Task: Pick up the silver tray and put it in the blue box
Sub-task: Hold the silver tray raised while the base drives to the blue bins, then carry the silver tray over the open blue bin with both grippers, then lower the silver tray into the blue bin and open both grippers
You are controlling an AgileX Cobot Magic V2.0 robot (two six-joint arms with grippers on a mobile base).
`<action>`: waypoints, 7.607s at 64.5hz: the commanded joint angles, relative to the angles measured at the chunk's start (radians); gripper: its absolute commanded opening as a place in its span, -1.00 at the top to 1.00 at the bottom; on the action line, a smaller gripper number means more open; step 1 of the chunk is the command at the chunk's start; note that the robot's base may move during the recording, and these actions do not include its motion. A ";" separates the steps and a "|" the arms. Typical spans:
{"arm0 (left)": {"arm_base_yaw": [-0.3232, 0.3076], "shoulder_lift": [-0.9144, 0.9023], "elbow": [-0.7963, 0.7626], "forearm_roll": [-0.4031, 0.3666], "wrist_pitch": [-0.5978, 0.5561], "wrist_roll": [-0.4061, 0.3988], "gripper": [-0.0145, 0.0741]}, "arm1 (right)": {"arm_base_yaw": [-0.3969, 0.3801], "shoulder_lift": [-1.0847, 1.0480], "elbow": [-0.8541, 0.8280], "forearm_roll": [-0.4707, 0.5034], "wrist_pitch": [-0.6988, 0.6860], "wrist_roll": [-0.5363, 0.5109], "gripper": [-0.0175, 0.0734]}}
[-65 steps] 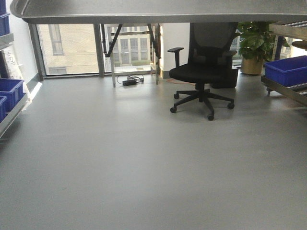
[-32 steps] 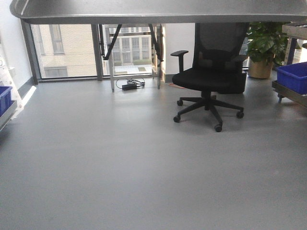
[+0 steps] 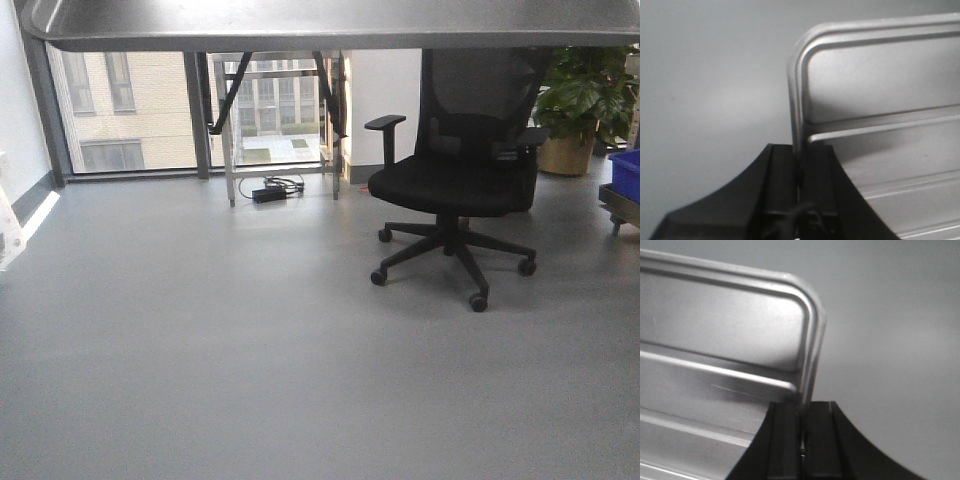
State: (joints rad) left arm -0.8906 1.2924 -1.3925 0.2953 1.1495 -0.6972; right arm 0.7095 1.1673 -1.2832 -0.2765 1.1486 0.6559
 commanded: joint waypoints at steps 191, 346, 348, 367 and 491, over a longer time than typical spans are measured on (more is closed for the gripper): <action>-0.006 -0.014 -0.028 0.037 0.012 0.028 0.89 | -0.008 -0.025 -0.029 -0.079 -0.016 -0.020 0.49; -0.006 -0.014 -0.028 0.036 0.012 0.028 0.91 | -0.008 -0.025 -0.029 -0.079 -0.015 -0.020 0.49; -0.006 -0.014 -0.028 0.036 0.012 0.028 0.91 | -0.008 -0.025 -0.029 -0.079 -0.015 -0.020 0.49; -0.006 -0.014 -0.028 0.036 0.012 0.028 0.91 | -0.008 -0.025 -0.029 -0.079 -0.016 -0.020 0.49; 0.298 0.491 -0.219 -0.033 -0.294 0.145 -0.03 | -0.230 0.577 -0.321 -0.080 -0.159 -0.126 -0.28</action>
State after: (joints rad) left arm -0.5959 1.8337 -1.5771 0.2536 0.8992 -0.5557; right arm 0.4819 1.7976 -1.5585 -0.3147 0.9943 0.5477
